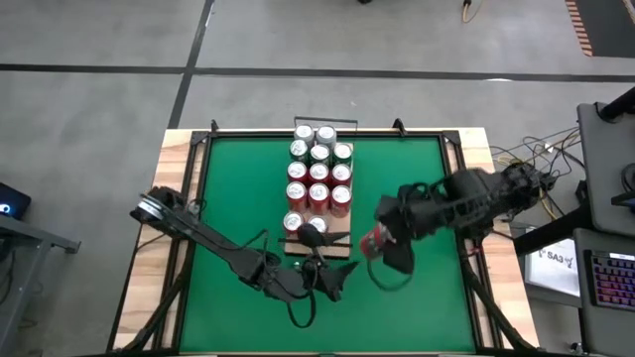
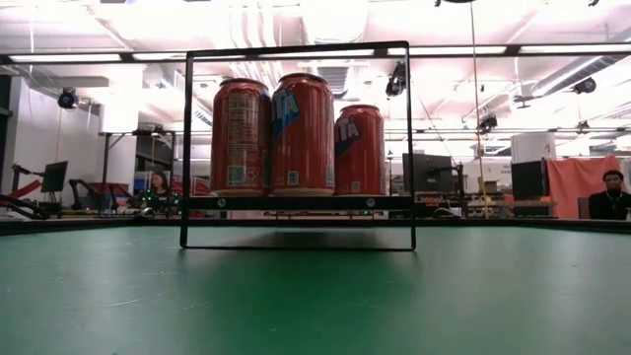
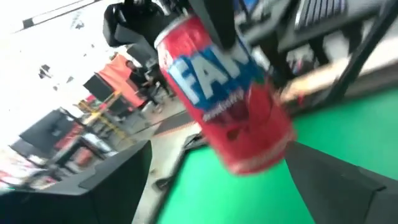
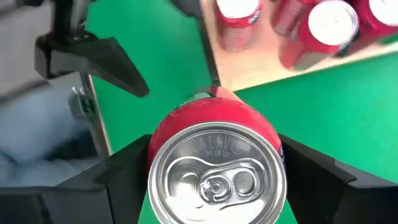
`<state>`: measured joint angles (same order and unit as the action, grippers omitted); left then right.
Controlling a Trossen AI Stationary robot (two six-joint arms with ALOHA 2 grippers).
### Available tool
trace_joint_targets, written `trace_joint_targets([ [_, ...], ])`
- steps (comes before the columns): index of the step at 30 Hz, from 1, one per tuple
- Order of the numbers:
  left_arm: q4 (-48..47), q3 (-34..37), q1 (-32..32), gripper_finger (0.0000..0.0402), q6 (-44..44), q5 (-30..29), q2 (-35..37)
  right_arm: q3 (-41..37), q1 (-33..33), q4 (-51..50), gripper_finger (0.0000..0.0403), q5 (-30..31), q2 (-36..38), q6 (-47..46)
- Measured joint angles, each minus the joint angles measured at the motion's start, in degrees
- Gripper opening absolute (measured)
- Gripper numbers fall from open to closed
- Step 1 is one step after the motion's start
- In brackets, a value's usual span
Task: Place canned beverage on shelf
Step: Put the orange soda can on the shelf and aligned with the other orange soda can
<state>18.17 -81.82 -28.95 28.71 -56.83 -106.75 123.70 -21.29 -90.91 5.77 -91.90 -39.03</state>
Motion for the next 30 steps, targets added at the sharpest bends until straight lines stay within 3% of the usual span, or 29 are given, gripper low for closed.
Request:
trace_joint_targets([
  [4, -13.5, 1.8, 0.8, 0.0339, 0.9, -0.4, 5.8, -0.3, 5.3, 0.8, 0.0286, -5.1, 0.9, -4.2],
  [7, -15.0, 6.7, 2.0, 0.0331, 2.4, 3.2, 12.5, -0.4, 8.5, 0.8, 0.0286, -6.3, 0.3, -4.7],
  [14, 5.8, 27.1, 5.0, 0.0324, 9.5, 11.5, 30.9, -0.6, 13.9, 0.9, 0.0286, -6.0, -3.4, -4.2],
  [18, 19.3, 37.3, 5.5, 0.0324, 13.8, 15.2, 39.7, -0.8, 17.0, 0.9, 0.0286, -5.5, -5.8, -9.2],
  [24, 23.7, 47.6, 5.6, 0.0324, 14.1, 18.3, 48.9, -1.2, 20.1, 1.0, 0.0286, -5.5, -11.5, -17.6],
  [30, 25.9, 51.5, 5.6, 0.0324, 17.2, 19.2, 54.1, -1.2, 20.8, 1.0, 0.0286, -7.5, -16.4, -21.2],
])
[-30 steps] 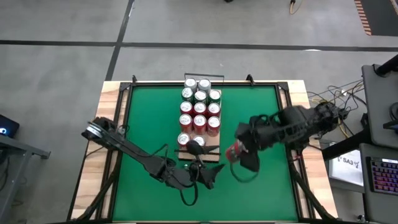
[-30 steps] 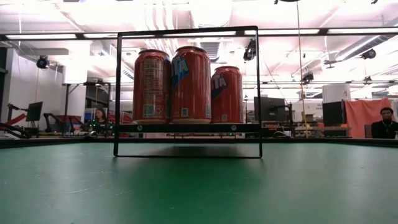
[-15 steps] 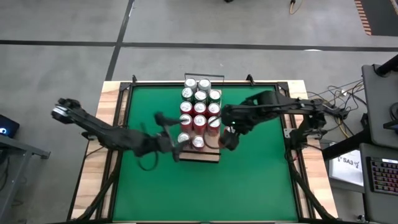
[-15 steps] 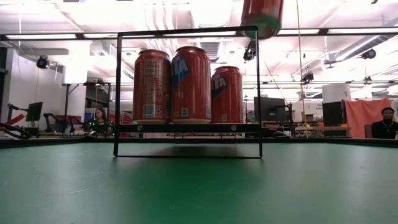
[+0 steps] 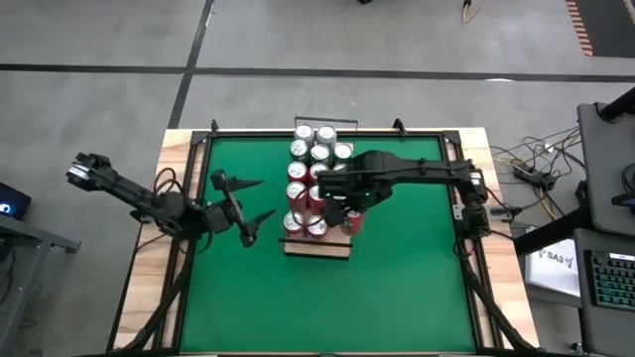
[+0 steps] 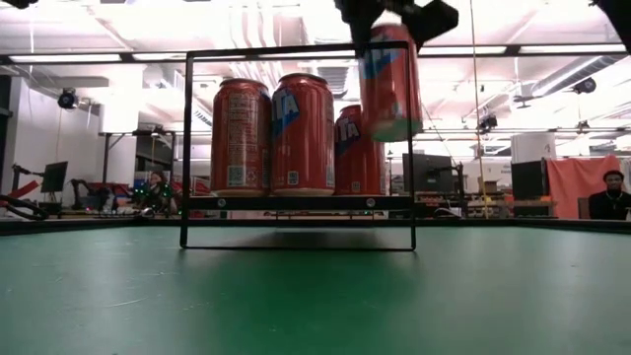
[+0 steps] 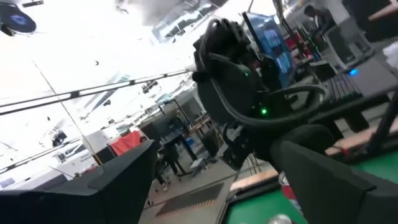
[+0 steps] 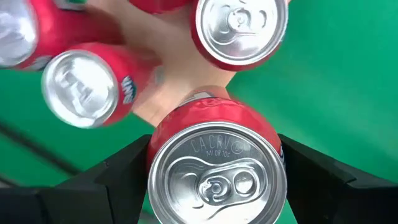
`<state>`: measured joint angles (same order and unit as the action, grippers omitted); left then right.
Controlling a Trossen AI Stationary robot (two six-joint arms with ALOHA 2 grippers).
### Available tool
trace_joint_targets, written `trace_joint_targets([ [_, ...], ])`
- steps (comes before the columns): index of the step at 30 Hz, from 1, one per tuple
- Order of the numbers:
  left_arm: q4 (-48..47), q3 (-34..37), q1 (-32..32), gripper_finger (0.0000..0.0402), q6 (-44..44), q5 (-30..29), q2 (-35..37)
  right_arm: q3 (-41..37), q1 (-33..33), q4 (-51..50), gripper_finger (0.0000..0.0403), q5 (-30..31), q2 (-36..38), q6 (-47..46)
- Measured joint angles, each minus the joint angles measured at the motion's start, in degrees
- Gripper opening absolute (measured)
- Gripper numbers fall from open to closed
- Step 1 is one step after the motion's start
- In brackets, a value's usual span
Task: Place canned beverage on shelf
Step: Put the orange soda can on the shelf and aligned with the other orange soda can
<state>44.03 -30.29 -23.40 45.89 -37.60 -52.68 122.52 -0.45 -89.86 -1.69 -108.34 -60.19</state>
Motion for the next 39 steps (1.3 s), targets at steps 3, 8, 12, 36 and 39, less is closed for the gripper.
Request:
trace_joint_targets([
  [3, -0.6, 1.3, 0.0, 0.0324, 0.2, 0.2, 0.8, 0.0, -0.3, 0.0, 0.0286, 0.1, -1.6, -2.3],
  [8, 0.0, 1.4, 0.0, 0.0324, 0.2, 0.5, 1.5, 0.0, -0.9, 0.0, 0.0286, 0.2, -3.0, -4.3],
  [12, 0.9, 1.4, 0.0, 0.0324, 0.1, 1.3, 1.5, 0.0, -1.8, 0.4, 0.0286, 1.8, -3.3, -4.4],
  [36, 1.2, 1.2, 0.0, 0.0324, -1.4, 1.9, 1.4, -1.2, -4.8, 3.0, 0.0286, 8.8, -3.1, -6.3],
  [39, 1.3, 1.2, 0.0, 0.0324, -1.4, 1.9, 1.4, -1.7, -4.8, 3.9, 0.0286, 8.8, -3.1, -6.0],
])
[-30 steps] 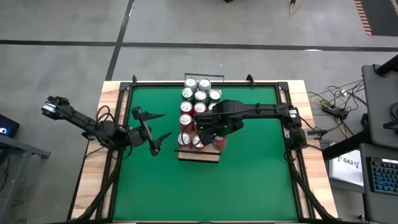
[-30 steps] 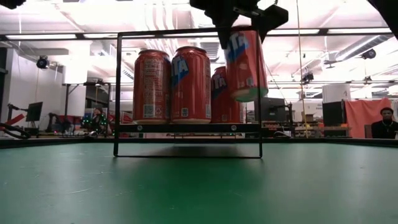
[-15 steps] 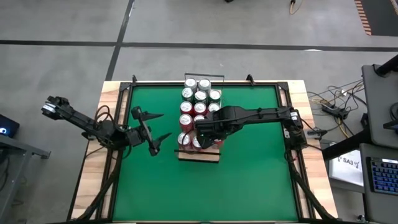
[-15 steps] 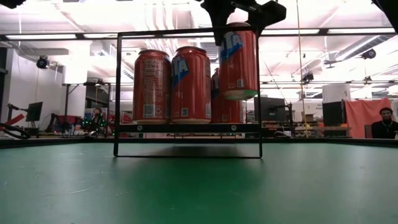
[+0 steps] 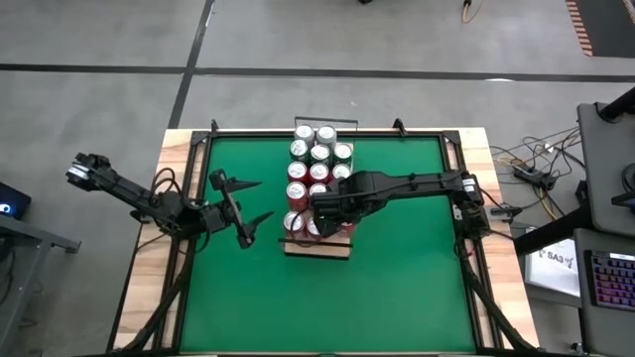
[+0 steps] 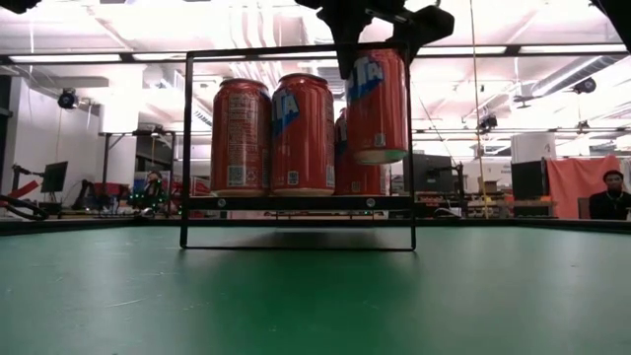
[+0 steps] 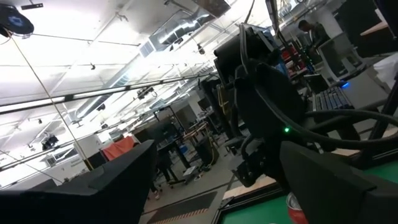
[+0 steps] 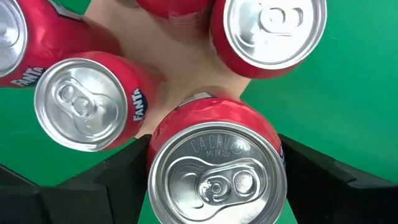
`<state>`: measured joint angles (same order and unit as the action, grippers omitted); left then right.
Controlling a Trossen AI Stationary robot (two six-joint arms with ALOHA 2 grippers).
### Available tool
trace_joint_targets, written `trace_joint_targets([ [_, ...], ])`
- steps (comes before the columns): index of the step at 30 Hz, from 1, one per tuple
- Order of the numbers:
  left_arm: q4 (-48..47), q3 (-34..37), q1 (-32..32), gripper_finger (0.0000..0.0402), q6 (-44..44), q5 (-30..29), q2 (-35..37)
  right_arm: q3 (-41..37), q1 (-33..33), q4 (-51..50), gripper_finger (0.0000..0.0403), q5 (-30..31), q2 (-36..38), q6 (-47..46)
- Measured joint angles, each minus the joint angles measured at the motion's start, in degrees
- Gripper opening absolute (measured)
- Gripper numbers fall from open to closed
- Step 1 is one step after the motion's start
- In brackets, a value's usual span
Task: Place canned beverage on shelf
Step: Put the orange soda can on the shelf and aligned with the other orange soda can
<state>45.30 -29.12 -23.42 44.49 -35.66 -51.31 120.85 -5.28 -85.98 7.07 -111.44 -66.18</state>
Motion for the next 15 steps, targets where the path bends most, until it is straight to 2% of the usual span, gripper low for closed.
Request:
trace_joint_targets([
  [15, 0.1, 0.0, 0.0, 0.0324, 0.0, -0.1, 0.0, -4.0, -0.1, 4.4, 0.0286, 0.0, -0.1, 0.2],
])
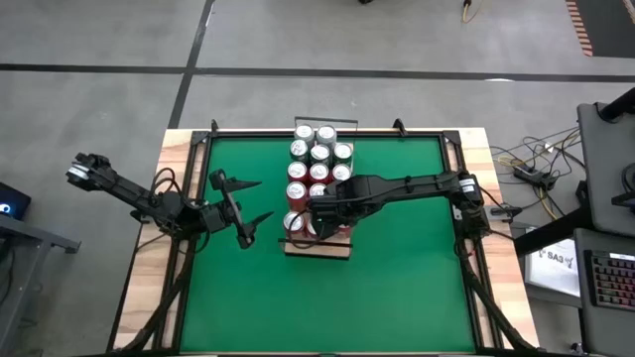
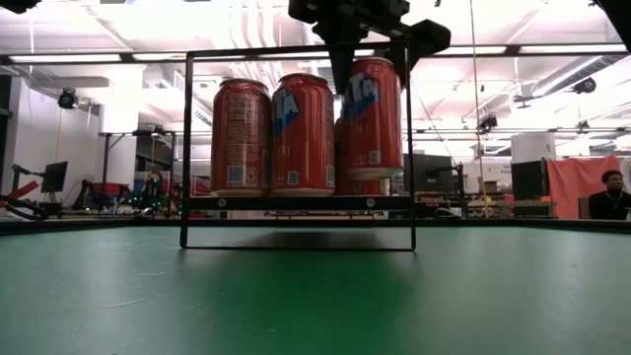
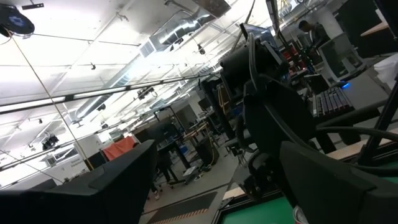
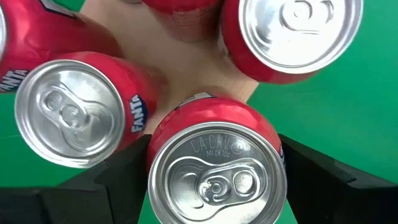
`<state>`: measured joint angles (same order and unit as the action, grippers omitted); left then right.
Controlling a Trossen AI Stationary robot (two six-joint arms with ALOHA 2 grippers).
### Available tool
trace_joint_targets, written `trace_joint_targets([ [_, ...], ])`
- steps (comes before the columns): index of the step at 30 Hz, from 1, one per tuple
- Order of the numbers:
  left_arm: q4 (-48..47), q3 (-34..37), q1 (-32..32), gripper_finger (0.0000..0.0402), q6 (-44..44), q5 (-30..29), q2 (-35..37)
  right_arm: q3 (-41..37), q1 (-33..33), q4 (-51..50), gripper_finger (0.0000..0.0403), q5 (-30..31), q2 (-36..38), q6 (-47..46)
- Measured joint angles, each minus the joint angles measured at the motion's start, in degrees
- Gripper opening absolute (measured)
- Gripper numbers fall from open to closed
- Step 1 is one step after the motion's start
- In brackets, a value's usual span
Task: Place canned beverage on shelf
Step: Put the orange soda can on the shelf and aligned with the other orange soda can
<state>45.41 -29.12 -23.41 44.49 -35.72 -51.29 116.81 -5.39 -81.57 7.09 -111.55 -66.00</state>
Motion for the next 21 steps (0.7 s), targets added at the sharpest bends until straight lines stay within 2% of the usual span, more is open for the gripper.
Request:
trace_joint_targets([
  [21, 0.0, 0.0, 0.0, 0.0324, 0.0, -0.2, 0.0, -4.1, 0.0, 4.3, 0.0286, -1.2, 0.0, 0.6],
])
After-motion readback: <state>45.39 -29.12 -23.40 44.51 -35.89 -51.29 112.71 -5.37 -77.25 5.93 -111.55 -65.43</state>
